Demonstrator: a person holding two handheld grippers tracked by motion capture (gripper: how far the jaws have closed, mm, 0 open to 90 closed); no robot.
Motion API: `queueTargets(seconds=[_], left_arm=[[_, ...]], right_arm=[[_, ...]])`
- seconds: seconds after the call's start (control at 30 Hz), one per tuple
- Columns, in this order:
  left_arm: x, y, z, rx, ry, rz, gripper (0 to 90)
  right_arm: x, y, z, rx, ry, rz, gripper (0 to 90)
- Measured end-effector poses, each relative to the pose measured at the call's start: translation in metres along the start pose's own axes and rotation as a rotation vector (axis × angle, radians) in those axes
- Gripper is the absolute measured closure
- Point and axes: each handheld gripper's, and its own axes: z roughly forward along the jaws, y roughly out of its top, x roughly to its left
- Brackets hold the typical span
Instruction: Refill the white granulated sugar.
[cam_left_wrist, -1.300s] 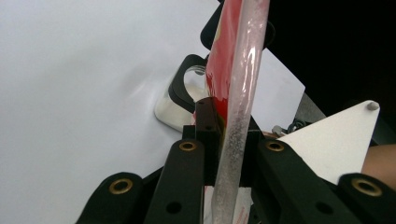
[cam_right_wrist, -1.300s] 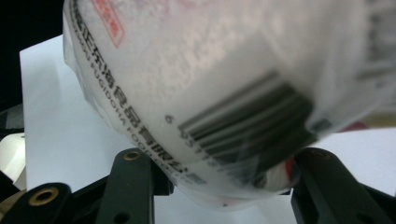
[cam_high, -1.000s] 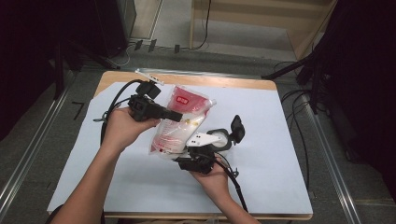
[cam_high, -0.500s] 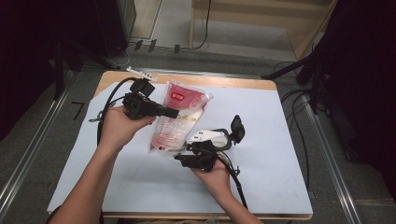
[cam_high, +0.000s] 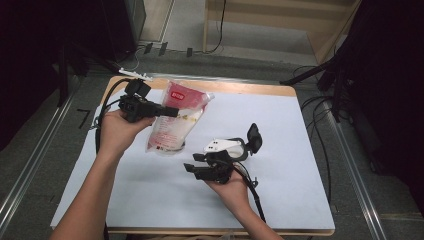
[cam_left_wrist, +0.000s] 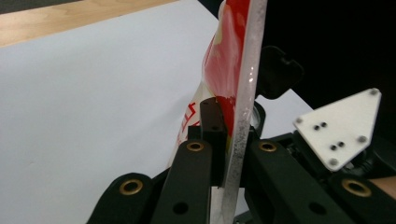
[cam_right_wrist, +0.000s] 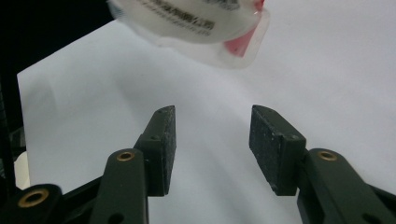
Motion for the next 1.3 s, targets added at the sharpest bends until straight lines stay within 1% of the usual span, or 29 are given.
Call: queueTargets(seconds=[0.07,0.1,0.13,0.17,0.2,0.23,0.27,0.33,0.4,0.47,0.5,0.53,0.57,0.6,0.67,0.7,0.77,0.8,0.83,0.87,0.9,0.97,1.0,1.03,1.1,1.2,1.27,1.3], left_arm=[[0.007,0.0,0.002,0.009,0.009,-0.007,89.5],[0.01,0.0,0.003,0.016,0.019,-0.007,89.5],[0.015,-0.001,0.006,0.019,0.036,-0.02,89.6],[0.019,-0.002,0.007,0.022,0.044,-0.022,89.6],[0.025,-0.003,0.008,0.023,0.05,-0.031,89.7],[0.029,-0.004,0.009,0.022,0.056,-0.029,89.6],[0.032,-0.004,0.009,0.02,0.062,-0.03,89.6],[0.039,-0.005,0.011,0.006,0.088,-0.025,89.3],[0.045,-0.005,0.014,-0.008,0.091,-0.031,89.2],[0.05,-0.005,0.017,-0.024,0.106,-0.023,89.2],[0.051,-0.005,0.018,-0.031,0.11,-0.026,89.3],[0.053,-0.006,0.021,-0.048,0.111,-0.018,89.3],[0.054,-0.006,0.022,-0.059,0.122,-0.006,89.3],[0.055,-0.007,0.025,-0.074,0.126,0.015,89.4],[0.06,-0.008,0.029,-0.08,0.128,0.0,89.5],[0.061,-0.008,0.031,-0.072,0.132,-0.006,89.4],[0.064,-0.01,0.034,-0.051,0.145,0.003,89.3],[0.066,-0.011,0.036,-0.033,0.152,0.004,89.3],[0.067,-0.012,0.037,-0.029,0.153,0.0,89.2],[0.068,-0.014,0.038,-0.01,0.153,0.005,89.2],[0.069,-0.015,0.038,-0.022,0.145,-0.001,89.1],[0.069,-0.017,0.037,-0.026,0.142,-0.008,89.0],[0.07,-0.018,0.036,-0.029,0.139,-0.005,88.9],[0.071,-0.02,0.035,-0.03,0.136,-0.01,88.8],[0.072,-0.023,0.034,-0.042,0.126,-0.018,88.4],[0.075,-0.028,0.028,-0.048,0.129,-0.026,87.9],[0.076,-0.031,0.025,-0.05,0.139,-0.027,87.8],[0.076,-0.033,0.023,-0.053,0.135,-0.028,87.6]], right_arm=[[0.002,-0.001,0.001,0.008,0.008,-0.006,51.8],[0.003,-0.002,0.002,0.014,0.008,-0.012,51.7],[0.003,-0.002,0.002,0.015,0.009,-0.011,51.6],[0.004,-0.003,0.002,0.017,0.01,-0.02,51.6],[0.004,-0.003,0.001,0.018,0.012,-0.019,51.4],[0.004,-0.004,0.001,0.02,0.012,-0.018,51.0],[0.004,-0.004,0.0,0.019,0.009,-0.016,50.7],[0.003,-0.005,-0.002,0.016,0.012,-0.006,50.3],[0.002,-0.006,-0.003,0.022,0.016,0.004,50.3],[0.001,-0.007,-0.004,0.027,0.009,0.007,50.3],[0.0,-0.008,-0.005,0.03,0.01,0.012,50.3],[0.0,-0.008,-0.006,0.031,0.004,0.013,50.3],[-0.001,-0.009,-0.008,0.027,0.005,0.016,50.3],[-0.001,-0.009,-0.009,0.027,-0.001,0.018,50.3],[-0.001,-0.01,-0.011,0.022,-0.004,0.021,50.3],[-0.001,-0.01,-0.013,0.022,-0.007,0.023,50.3],[-0.001,-0.011,-0.014,0.016,-0.01,0.022,50.3],[0.0,-0.011,-0.015,0.015,-0.01,0.025,50.3],[-0.001,-0.011,-0.016,0.015,-0.009,0.025,50.3],[-0.001,-0.011,-0.017,0.014,-0.012,0.023,50.3],[-0.001,-0.01,-0.019,0.012,-0.014,0.03,50.3],[-0.002,-0.01,-0.021,0.005,-0.011,0.025,50.3],[-0.002,-0.009,-0.022,0.004,-0.011,0.032,50.3],[-0.003,-0.009,-0.024,0.002,-0.008,0.027,50.3],[-0.003,-0.009,-0.025,0.004,-0.006,0.032,50.3],[-0.005,-0.009,-0.027,0.006,-0.003,0.029,50.3],[-0.005,-0.009,-0.028,0.005,0.0,0.029,50.4],[-0.005,-0.008,-0.029,0.005,0.004,0.025,50.4]])
